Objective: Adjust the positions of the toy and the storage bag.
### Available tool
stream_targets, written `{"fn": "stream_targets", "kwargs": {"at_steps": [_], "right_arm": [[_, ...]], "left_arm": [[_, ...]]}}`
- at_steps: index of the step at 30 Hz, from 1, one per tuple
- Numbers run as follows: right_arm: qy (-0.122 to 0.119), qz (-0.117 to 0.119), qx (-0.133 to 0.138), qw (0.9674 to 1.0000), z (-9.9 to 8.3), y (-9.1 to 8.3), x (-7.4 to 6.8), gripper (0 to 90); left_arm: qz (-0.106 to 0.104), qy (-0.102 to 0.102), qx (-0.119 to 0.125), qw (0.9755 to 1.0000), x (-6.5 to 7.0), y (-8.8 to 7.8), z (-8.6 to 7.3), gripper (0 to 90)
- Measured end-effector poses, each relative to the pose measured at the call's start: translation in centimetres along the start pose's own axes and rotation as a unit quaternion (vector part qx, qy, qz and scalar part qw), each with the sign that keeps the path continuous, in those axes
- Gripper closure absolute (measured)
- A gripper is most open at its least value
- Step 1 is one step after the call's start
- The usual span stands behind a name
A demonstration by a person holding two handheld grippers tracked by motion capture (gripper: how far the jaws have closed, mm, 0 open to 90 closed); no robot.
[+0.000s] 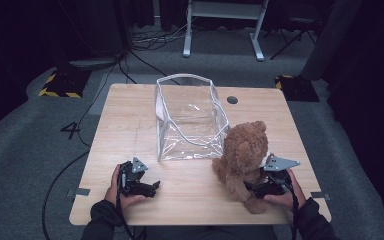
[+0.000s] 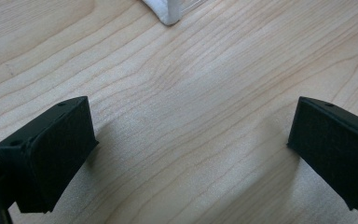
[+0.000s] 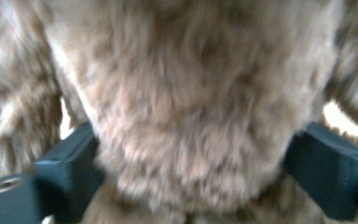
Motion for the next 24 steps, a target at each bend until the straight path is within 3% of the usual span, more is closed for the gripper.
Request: {"fn": "stream_targets", "kwargs": {"at_steps": [2, 3, 5, 7, 9, 14, 24], "right_arm": [[-0.001, 0.002, -0.001, 1.0000, -0.4, 0.3, 0.7, 25.7], [-0.001, 0.002, -0.001, 1.0000, -0.4, 0.3, 0.7, 25.7], [-0.007, 0.000, 0.005, 1.0000, -0.4, 0.1, 1.1, 40.3], [-0.008, 0.000, 0.005, 1.0000, -0.4, 0.0, 1.2, 44.0], [-0.017, -0.004, 0.007, 0.9998, -0.5, -0.1, 1.6, 53.2], [-0.022, -0.015, 0.007, 0.9996, -0.6, -0.4, 2.1, 63.4], [-0.028, -0.034, 0.004, 0.9990, -1.1, -1.2, 4.0, 69.6]], "left_arm": [[0.000, 0.000, 0.000, 1.0000, 0.0, 0.0, 0.0, 0.4], [0.000, 0.000, 0.000, 1.0000, 0.0, 0.0, 0.0, 0.5], [0.000, 0.000, 0.000, 1.0000, 0.0, 0.0, 0.0, 0.5], [0.000, 0.000, 0.000, 1.0000, 0.0, 0.0, 0.0, 0.5], [0.000, 0.000, 0.000, 1.0000, 0.0, 0.0, 0.0, 0.5], [0.000, 0.000, 0.000, 1.0000, 0.0, 0.0, 0.0, 0.5], [0.000, 0.000, 0.000, 1.0000, 0.0, 0.0, 0.0, 0.4]]}}
Point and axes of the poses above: each handheld gripper's, and its own axes: y roughly forward along the jaws, z roughly out of its top, x roughly to its right, the point moved 3 cm from there along y, roughly forward along the jaws, and after that the axes turned 5 degrees about -y, right-handed, at the moved point
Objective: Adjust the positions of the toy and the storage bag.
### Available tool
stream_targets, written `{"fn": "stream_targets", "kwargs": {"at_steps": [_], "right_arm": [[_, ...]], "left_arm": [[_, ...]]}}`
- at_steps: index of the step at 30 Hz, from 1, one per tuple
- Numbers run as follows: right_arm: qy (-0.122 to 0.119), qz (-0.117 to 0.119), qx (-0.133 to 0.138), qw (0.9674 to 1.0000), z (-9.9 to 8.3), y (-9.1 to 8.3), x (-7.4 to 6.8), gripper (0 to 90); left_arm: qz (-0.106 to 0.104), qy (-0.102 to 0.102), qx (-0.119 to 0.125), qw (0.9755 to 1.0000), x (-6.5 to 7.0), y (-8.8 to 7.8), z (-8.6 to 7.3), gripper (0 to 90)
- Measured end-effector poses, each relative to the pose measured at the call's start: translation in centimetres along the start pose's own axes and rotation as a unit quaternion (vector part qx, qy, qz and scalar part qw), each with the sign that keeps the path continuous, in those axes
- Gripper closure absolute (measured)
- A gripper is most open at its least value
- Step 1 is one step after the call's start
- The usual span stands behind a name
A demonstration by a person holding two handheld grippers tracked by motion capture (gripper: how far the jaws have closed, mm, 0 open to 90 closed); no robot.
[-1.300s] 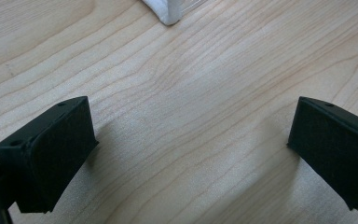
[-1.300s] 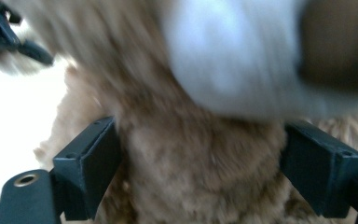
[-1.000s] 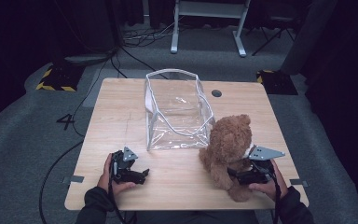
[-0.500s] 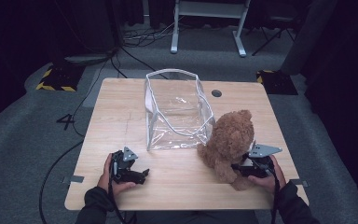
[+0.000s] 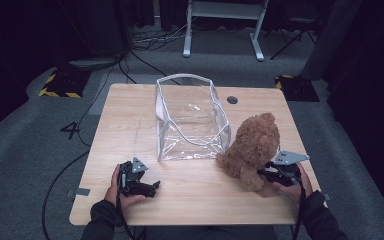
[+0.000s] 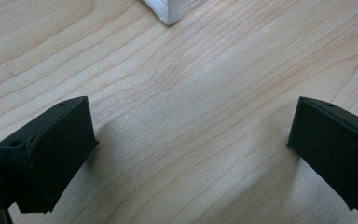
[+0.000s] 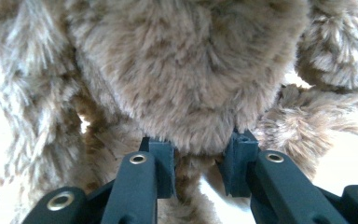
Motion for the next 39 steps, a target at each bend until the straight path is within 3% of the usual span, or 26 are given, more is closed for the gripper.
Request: {"fn": "stream_targets", "kwargs": {"at_steps": [6, 8, 17, 29, 36, 39], "right_arm": [[-0.005, 0.009, -0.003, 0.9999, -0.7, -0.4, 2.0, 68.0], [0.003, 0.009, -0.004, 0.9999, -1.0, -0.7, 3.0, 66.2], [0.030, 0.002, 0.005, 0.9995, -1.9, -1.8, 4.9, 67.3], [0.030, -0.002, 0.000, 0.9995, -2.0, -1.9, 4.5, 61.9], [0.046, -0.010, 0.012, 0.9988, -1.8, -3.1, 4.4, 44.1], [0.048, -0.014, 0.013, 0.9987, -1.4, -3.7, 4.3, 41.0]], "left_arm": [[0.000, 0.000, 0.000, 1.0000, 0.0, 0.0, 0.0, 0.4], [0.000, 0.000, 0.000, 1.0000, 0.0, 0.0, 0.0, 0.4], [0.000, 0.000, 0.000, 1.0000, 0.0, 0.0, 0.0, 0.4], [0.000, -0.001, 0.000, 1.0000, 0.0, 0.0, 0.0, 0.5], [0.000, -0.001, 0.000, 1.0000, 0.0, 0.0, 0.0, 0.5], [0.000, -0.001, 0.000, 1.0000, 0.0, 0.0, 0.0, 0.5]]}}
Point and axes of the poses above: each handheld gripper's, and its own axes: y roughly forward along the jaws, z roughly out of its top, x roughly to its right, the point moved 3 cm from there along y, roughly forward along the jaws, and after that the axes turned 5 degrees about -y, right-handed, at the moved point
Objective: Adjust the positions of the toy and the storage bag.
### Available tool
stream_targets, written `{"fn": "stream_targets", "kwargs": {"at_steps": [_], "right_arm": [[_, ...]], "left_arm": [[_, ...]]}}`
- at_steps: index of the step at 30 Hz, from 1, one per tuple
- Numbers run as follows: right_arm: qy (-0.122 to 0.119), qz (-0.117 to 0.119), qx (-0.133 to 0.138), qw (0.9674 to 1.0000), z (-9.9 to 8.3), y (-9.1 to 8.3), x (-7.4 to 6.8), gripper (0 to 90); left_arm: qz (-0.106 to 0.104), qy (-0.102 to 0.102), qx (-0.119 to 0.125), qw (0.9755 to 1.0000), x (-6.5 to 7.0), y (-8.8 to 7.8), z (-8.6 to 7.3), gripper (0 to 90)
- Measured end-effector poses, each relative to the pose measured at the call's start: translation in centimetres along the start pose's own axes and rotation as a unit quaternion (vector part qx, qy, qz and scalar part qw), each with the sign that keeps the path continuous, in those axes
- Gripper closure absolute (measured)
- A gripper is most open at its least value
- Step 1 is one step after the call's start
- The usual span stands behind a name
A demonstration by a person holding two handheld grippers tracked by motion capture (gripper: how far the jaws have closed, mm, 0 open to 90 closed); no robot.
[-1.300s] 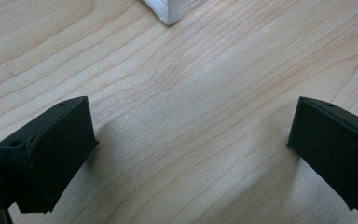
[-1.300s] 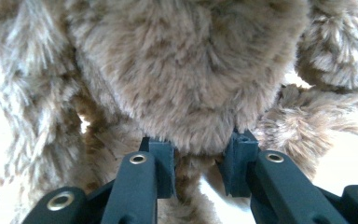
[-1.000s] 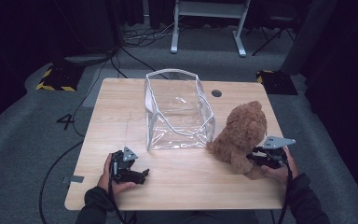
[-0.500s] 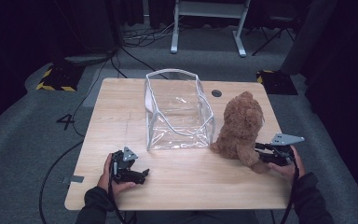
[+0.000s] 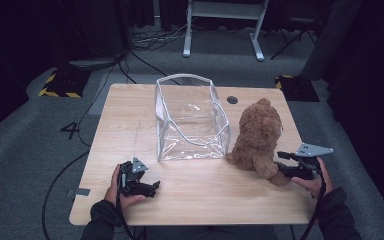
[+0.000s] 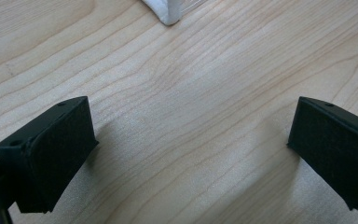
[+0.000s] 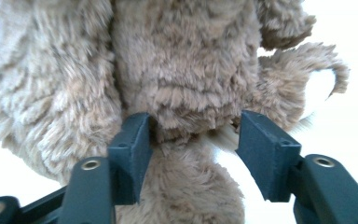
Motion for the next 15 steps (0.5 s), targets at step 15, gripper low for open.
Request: {"fn": "stream_targets", "kwargs": {"at_steps": [15], "right_arm": [[0.018, -0.056, 0.019, 0.9981, 1.2, -2.8, 0.1, 20.9]], "left_arm": [[0.000, 0.000, 0.000, 1.0000, 0.0, 0.0, 0.0, 0.5]]}}
Point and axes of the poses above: each handheld gripper's, and its own axes: y roughly forward along the jaws, z roughly out of its top, x roughly to its right, the point moved 3 cm from there along y, roughly forward along the jaws, and after that the axes turned 5 degrees about -y, right-handed, at the moved point
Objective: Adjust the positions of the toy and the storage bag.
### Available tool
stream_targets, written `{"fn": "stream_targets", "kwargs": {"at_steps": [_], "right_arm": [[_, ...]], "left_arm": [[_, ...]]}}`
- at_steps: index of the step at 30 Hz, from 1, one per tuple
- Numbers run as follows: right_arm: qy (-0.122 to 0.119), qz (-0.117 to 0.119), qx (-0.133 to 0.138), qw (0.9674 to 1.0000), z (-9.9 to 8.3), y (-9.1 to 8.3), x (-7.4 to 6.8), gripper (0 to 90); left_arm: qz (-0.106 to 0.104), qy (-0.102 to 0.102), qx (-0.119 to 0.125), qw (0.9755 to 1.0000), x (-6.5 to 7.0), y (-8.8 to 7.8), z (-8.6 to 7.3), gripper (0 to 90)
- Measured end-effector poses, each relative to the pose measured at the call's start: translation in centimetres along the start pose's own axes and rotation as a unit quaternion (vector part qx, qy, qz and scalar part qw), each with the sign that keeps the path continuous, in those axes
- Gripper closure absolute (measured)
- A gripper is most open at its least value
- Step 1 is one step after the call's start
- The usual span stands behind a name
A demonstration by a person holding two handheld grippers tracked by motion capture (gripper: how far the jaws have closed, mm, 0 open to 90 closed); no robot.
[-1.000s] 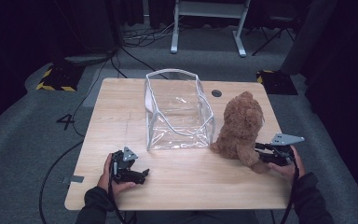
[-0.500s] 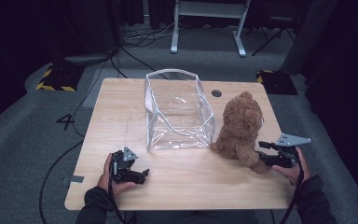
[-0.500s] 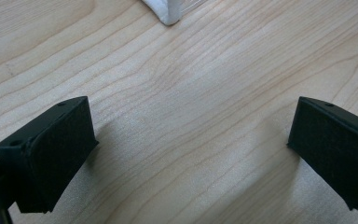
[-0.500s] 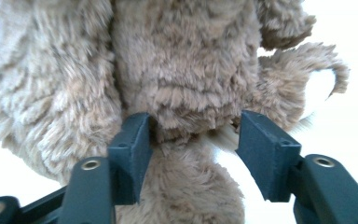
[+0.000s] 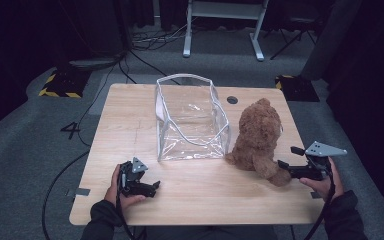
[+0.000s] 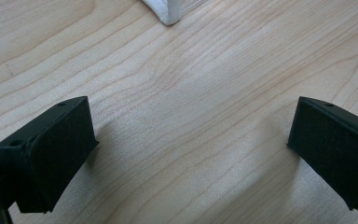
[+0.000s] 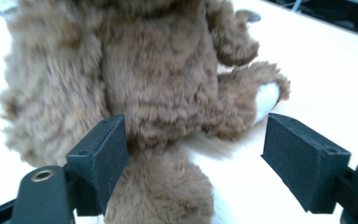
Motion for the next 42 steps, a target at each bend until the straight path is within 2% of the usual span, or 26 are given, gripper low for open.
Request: {"fn": "stream_targets", "kwargs": {"at_steps": [5, 11, 17, 31, 38, 42], "right_arm": [[0.019, -0.010, 0.024, 0.9995, 1.4, -0.9, -0.6, 20.5], [0.013, -0.010, 0.039, 0.9991, 2.6, -1.2, -1.7, 20.0], [0.008, -0.009, 0.038, 0.9992, 3.9, -0.9, -3.4, 19.9], [0.006, 0.002, 0.041, 0.9991, 5.3, 0.6, -5.6, 18.5], [0.021, -0.010, 0.032, 0.9992, 5.8, 1.6, -6.3, 18.4], [0.046, -0.026, 0.020, 0.9984, 6.0, 2.5, -6.4, 18.5]], "left_arm": [[0.000, 0.000, 0.000, 1.0000, 0.0, 0.0, 0.0, 0.5], [0.000, 0.001, 0.000, 1.0000, 0.0, 0.0, 0.0, 0.5], [0.000, 0.001, 0.000, 1.0000, 0.0, 0.0, 0.0, 0.5], [0.000, 0.001, 0.000, 1.0000, 0.0, 0.0, 0.0, 0.5], [0.000, 0.001, 0.000, 1.0000, 0.0, 0.0, 0.0, 0.5], [0.000, 0.000, 0.000, 1.0000, 0.0, 0.0, 0.0, 0.4]]}}
Point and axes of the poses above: each handheld gripper's, and its own axes: y roughly forward along the jaws, z roughly out of its top, x roughly to its right, the point moved 3 cm from there along y, roughly forward along the jaws, and after that the axes turned 5 degrees about -y, right-handed, at the moved point
